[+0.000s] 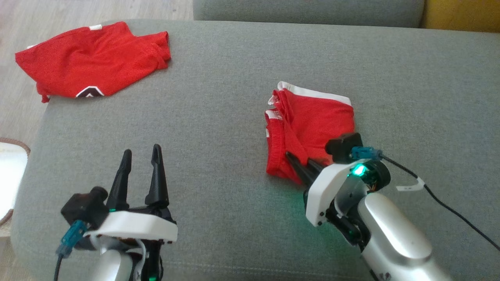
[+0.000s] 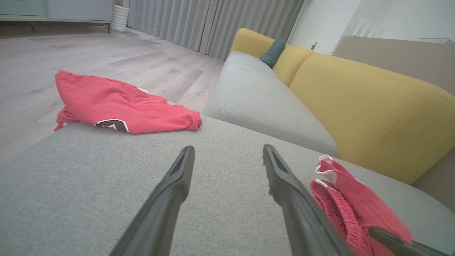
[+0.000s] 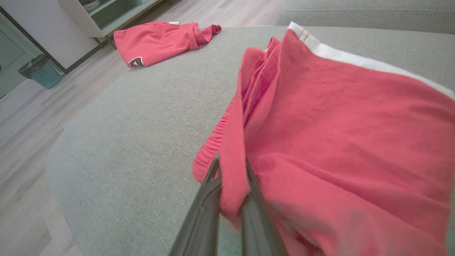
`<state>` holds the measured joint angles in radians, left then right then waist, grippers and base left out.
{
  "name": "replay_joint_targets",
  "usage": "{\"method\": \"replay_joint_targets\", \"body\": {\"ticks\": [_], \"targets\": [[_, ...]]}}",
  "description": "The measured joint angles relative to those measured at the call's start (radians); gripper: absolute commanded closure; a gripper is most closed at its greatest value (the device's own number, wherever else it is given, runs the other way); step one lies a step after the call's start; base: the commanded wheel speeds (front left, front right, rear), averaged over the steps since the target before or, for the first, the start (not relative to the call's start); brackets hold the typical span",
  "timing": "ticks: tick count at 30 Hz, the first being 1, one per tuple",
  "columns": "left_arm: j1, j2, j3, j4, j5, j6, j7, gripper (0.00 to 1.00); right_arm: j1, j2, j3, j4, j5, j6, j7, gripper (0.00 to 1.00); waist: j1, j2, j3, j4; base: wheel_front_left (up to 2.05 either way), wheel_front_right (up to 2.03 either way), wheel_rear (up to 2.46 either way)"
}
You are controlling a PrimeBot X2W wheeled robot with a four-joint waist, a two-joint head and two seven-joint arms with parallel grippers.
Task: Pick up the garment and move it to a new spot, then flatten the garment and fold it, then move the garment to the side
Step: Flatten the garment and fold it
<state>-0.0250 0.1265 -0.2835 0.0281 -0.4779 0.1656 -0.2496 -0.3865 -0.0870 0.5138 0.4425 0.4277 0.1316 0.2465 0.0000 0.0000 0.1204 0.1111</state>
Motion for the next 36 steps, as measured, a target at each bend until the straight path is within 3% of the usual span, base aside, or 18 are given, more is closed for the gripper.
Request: {"method": "replay_joint_targets", "body": {"ticks": [2,3,5,6,16,21,26,28,33,34,36], "targets": [[0.000,-0.001,0.002,0.001,0.000,-0.005,0.000,0.00,0.007,0.000,0.006,0.000,-0.007,0.000,0.001,1.00,0.0000,0.0000,0.000,-0.002,0.00,0.00,0.00],[0.000,-0.001,0.003,0.001,0.000,-0.008,0.000,0.00,0.009,0.000,0.011,0.000,-0.007,0.000,0.001,0.92,0.0000,0.0000,0.000,-0.004,0.00,0.00,0.00],[0.000,-0.003,0.004,0.002,0.000,-0.008,0.000,0.00,0.010,0.000,0.024,-0.002,-0.007,0.000,0.002,0.09,0.0000,0.0000,-0.002,-0.009,0.00,0.00,0.00],[0.000,-0.004,0.004,0.004,0.000,-0.008,0.000,0.00,0.010,0.000,0.031,-0.009,-0.007,0.000,0.002,0.00,0.0000,0.0000,-0.003,-0.012,0.00,0.00,0.00],[0.002,-0.008,0.003,0.012,0.000,-0.017,0.000,0.00,0.071,-0.012,0.053,-0.155,0.029,0.000,-0.041,0.00,0.0000,0.0000,-0.023,-0.054,0.00,0.00,0.00],[0.004,-0.010,0.000,0.016,0.001,-0.018,0.000,0.00,0.114,-0.014,-0.053,-0.208,0.015,0.000,-0.094,0.00,0.0000,0.0000,-0.034,-0.076,0.00,0.00,0.00],[0.004,-0.011,-0.006,0.020,0.001,-0.026,0.000,0.00,0.113,-0.014,-0.153,-0.184,-0.063,0.000,-0.125,0.01,0.0000,0.0000,-0.031,-0.081,0.00,0.00,0.00],[0.004,-0.011,-0.009,0.022,0.001,-0.026,0.000,0.00,0.109,-0.015,-0.159,-0.138,-0.096,0.000,-0.130,0.50,0.0000,0.0000,-0.025,-0.076,0.00,0.00,0.00],[0.002,-0.011,-0.020,0.030,0.001,-0.026,0.000,0.00,0.042,-0.019,-0.120,0.013,-0.146,0.000,-0.149,0.94,0.0000,0.0000,-0.011,-0.046,0.00,0.00,0.00],[0.001,-0.011,-0.022,0.031,0.001,-0.026,0.000,0.00,0.017,-0.020,-0.108,0.042,-0.155,0.000,-0.155,1.00,0.0000,0.0000,-0.008,-0.037,0.00,0.00,0.00],[0.001,-0.011,-0.023,0.032,0.001,-0.026,0.000,0.00,-0.029,-0.020,-0.086,0.097,-0.159,0.000,-0.165,1.00,0.0000,0.0000,-0.004,-0.020,0.00,0.00,0.00]]}}
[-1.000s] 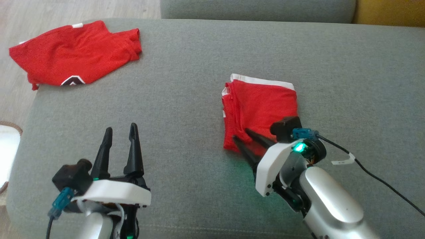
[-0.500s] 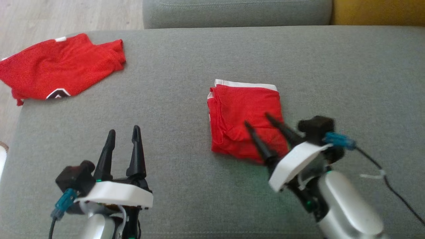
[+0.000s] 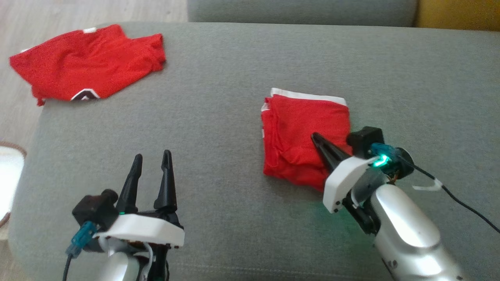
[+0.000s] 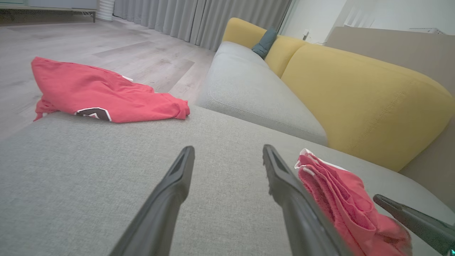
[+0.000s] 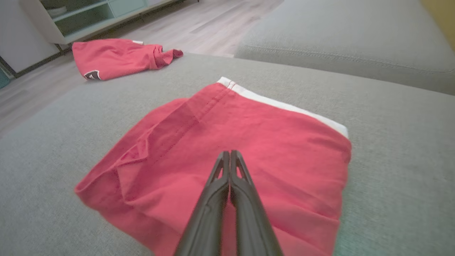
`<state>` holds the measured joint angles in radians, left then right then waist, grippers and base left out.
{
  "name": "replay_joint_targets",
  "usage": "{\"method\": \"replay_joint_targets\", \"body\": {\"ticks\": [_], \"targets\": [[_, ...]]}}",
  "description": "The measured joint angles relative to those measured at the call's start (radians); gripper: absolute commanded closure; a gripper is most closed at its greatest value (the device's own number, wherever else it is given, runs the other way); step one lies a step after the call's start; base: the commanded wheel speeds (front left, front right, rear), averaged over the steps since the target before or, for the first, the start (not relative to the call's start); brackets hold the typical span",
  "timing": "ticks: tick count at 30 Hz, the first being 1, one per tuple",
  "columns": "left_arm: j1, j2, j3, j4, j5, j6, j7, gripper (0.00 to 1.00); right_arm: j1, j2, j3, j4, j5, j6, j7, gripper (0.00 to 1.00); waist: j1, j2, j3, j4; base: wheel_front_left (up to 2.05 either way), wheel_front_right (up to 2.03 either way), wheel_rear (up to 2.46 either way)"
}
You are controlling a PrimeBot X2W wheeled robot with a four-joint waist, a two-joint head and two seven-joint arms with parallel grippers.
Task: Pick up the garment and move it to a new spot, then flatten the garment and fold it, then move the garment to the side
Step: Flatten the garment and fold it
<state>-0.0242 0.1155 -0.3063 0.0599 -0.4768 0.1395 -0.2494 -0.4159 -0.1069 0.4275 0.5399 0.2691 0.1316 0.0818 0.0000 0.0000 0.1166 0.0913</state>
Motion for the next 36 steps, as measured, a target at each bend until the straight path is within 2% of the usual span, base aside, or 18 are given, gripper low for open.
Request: {"method": "replay_joint_targets", "body": {"ticks": [6,7,11,18,22,23,25,26,27,28,29,36], "targets": [[0.000,0.000,0.001,0.002,0.000,0.000,0.000,0.00,-0.034,0.008,0.100,0.116,0.035,0.000,-0.040,1.00,0.0000,0.0000,0.011,0.047,0.00,0.00,0.00],[0.000,0.000,0.001,0.002,0.000,0.000,0.000,0.00,-0.034,0.008,0.100,0.116,0.035,0.000,-0.040,1.00,0.0000,0.0000,0.011,0.047,0.00,0.00,0.00],[0.000,0.000,0.003,0.003,0.000,0.000,0.000,0.00,-0.041,0.027,0.205,0.136,0.091,0.000,-0.078,1.00,0.0000,0.0000,0.018,0.063,0.00,0.00,0.00],[0.000,-0.001,0.014,0.003,0.000,0.000,0.000,0.00,-0.072,0.032,0.334,0.151,0.136,0.000,-0.101,1.00,0.0000,0.0000,0.021,0.042,0.00,0.00,0.00],[0.000,-0.005,0.018,0.007,0.000,0.000,0.000,0.00,-0.081,0.034,0.359,0.151,0.156,0.000,-0.159,1.00,0.0000,0.0000,0.016,0.013,0.00,0.00,0.00],[0.000,-0.005,0.018,0.010,0.000,0.000,0.000,0.00,-0.086,0.034,0.352,0.150,0.162,0.000,-0.175,0.92,0.0000,0.0000,0.013,0.006,0.00,0.00,0.00],[-0.001,-0.005,0.020,0.013,0.000,0.000,0.000,0.00,-0.089,0.036,0.317,0.146,0.168,0.000,-0.212,0.60,0.0000,0.0000,0.007,-0.008,0.00,0.00,0.00],[-0.001,-0.005,0.021,0.015,0.001,-0.001,0.000,0.00,-0.089,0.036,0.293,0.146,0.170,0.000,-0.230,0.50,0.0000,0.0000,0.002,-0.015,0.00,0.00,0.00],[-0.002,-0.005,0.021,0.017,0.004,-0.004,0.000,0.00,-0.089,0.036,0.268,0.146,0.171,0.000,-0.247,0.24,0.0000,0.0000,-0.002,-0.023,0.00,0.00,0.00],[-0.002,-0.006,0.021,0.020,0.010,-0.005,0.000,0.00,-0.088,0.036,0.242,0.146,0.171,0.000,-0.260,0.04,0.0000,0.0000,-0.008,-0.029,0.00,0.00,0.00],[-0.003,-0.007,0.022,0.025,0.013,-0.008,0.000,0.00,-0.086,0.036,0.212,0.145,0.170,0.000,-0.272,0.00,0.0000,0.0000,-0.014,-0.037,0.00,0.00,0.00],[-0.005,-0.012,0.023,0.049,0.050,-0.008,0.000,0.00,-0.018,0.037,-0.017,0.109,0.087,0.000,-0.312,0.00,0.0000,0.0000,-0.055,-0.088,0.00,0.00,0.00]]}}
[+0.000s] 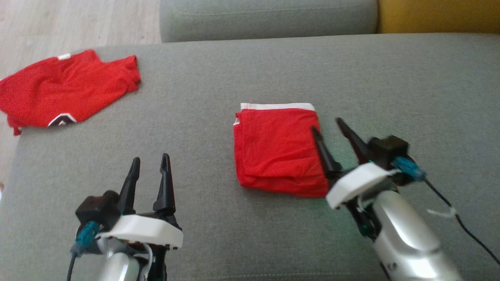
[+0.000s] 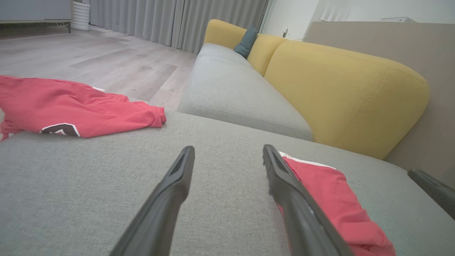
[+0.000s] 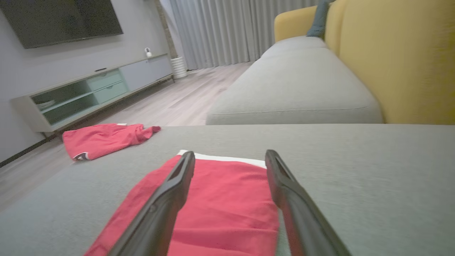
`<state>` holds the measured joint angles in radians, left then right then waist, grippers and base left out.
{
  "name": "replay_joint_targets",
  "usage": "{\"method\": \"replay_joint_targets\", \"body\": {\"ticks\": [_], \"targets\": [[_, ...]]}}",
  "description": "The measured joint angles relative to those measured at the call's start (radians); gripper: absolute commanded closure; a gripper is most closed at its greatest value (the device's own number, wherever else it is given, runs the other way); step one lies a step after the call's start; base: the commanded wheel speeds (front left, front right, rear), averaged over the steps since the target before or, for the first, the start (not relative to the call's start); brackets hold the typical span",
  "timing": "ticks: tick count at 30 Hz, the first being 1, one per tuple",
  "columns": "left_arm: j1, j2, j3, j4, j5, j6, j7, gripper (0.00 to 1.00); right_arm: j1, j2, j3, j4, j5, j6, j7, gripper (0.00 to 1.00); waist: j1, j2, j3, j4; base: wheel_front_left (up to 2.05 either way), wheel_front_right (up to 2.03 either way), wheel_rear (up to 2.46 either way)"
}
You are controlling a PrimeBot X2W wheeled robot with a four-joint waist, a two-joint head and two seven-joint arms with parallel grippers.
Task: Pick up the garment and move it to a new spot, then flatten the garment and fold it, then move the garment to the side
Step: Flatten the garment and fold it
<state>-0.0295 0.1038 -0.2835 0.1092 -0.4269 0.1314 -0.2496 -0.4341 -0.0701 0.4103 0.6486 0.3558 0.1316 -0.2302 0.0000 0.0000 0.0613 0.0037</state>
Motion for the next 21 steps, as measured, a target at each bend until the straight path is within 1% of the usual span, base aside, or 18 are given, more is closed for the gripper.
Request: {"method": "replay_joint_targets", "body": {"ticks": [5,10,15,21], "targets": [[0.003,-0.007,0.003,0.013,0.015,-0.001,0.000,0.00,0.099,0.000,-0.162,-0.076,-0.074,0.000,-0.009,0.00,0.0000,0.0000,-0.025,-0.026,0.00,0.00,0.00],[0.022,-0.007,0.012,0.020,0.044,-0.004,0.000,0.00,0.207,0.007,-0.275,-0.179,-0.100,0.000,-0.011,0.00,0.0000,0.0000,-0.038,-0.040,0.00,0.00,0.00],[0.071,-0.007,0.034,0.028,0.064,-0.004,0.000,0.00,0.294,0.013,-0.299,-0.252,-0.102,0.000,0.001,0.00,0.0000,0.0000,-0.036,-0.044,0.00,0.00,0.00],[0.080,-0.008,0.043,0.031,0.084,-0.004,0.000,0.00,0.308,0.018,-0.325,-0.308,-0.132,0.000,0.021,0.00,0.0000,0.0000,-0.029,-0.036,0.00,0.00,0.00]]}}
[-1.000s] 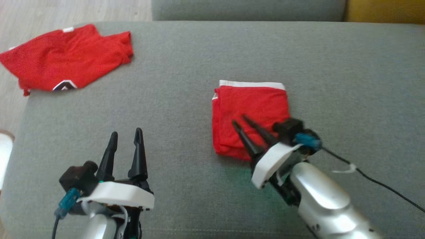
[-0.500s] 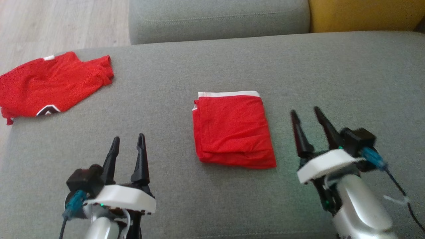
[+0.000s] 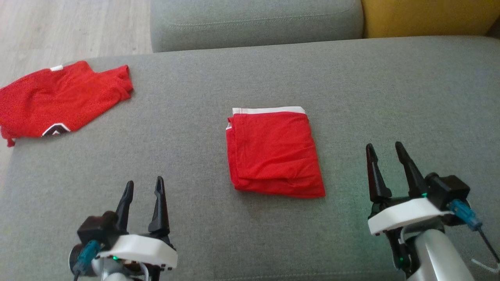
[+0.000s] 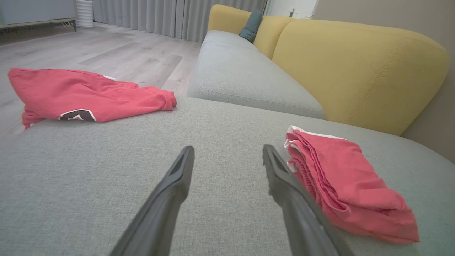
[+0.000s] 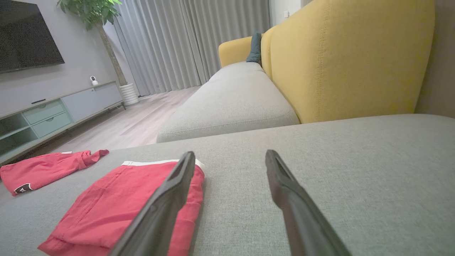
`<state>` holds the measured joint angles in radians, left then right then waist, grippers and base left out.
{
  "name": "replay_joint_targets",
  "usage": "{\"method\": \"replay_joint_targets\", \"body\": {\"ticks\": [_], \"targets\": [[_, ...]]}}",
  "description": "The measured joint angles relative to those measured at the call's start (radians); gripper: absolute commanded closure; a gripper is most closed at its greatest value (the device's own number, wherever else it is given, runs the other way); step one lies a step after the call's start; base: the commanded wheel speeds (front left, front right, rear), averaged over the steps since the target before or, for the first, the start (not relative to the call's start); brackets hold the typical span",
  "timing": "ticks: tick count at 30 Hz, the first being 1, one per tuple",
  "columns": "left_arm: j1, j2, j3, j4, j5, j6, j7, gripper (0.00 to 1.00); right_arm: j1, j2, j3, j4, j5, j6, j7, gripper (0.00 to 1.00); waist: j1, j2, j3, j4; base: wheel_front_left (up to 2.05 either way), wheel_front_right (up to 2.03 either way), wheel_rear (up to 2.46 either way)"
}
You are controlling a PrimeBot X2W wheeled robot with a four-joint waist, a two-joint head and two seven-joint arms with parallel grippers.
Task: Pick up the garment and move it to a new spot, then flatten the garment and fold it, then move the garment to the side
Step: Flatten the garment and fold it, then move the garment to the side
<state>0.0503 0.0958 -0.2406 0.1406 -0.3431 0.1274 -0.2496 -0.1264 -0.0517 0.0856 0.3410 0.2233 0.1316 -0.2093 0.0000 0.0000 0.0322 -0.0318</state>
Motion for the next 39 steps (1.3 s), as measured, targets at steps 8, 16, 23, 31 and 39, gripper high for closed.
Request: {"method": "replay_joint_targets", "body": {"ticks": [8,16,23,31,39], "targets": [[0.000,-0.008,0.013,0.009,0.015,-0.006,0.000,0.00,0.025,0.000,-0.012,-0.044,-0.015,0.000,0.025,0.00,0.0000,0.0000,0.004,0.014,0.00,0.00,0.00],[0.000,-0.015,0.026,0.011,0.025,-0.014,0.000,0.00,0.035,0.001,-0.012,-0.061,-0.016,0.000,0.035,0.00,0.0000,0.0000,0.006,0.015,0.00,0.00,0.00],[0.000,-0.019,0.030,0.011,0.027,-0.023,0.000,0.00,0.035,0.001,-0.015,-0.065,-0.020,0.000,0.042,0.00,0.0000,0.0000,0.012,0.014,0.00,0.00,0.00],[-0.002,-0.027,0.029,0.012,0.037,-0.032,0.000,0.00,0.021,0.001,-0.027,-0.055,-0.069,0.000,0.167,0.00,0.0000,0.0000,0.030,0.030,0.00,0.00,0.00],[-0.036,-0.036,0.022,-0.003,0.042,-0.049,0.000,0.00,-0.133,0.002,-0.027,0.006,-0.035,0.000,0.377,0.00,0.0000,0.0000,0.091,0.078,0.00,0.00,0.00]]}}
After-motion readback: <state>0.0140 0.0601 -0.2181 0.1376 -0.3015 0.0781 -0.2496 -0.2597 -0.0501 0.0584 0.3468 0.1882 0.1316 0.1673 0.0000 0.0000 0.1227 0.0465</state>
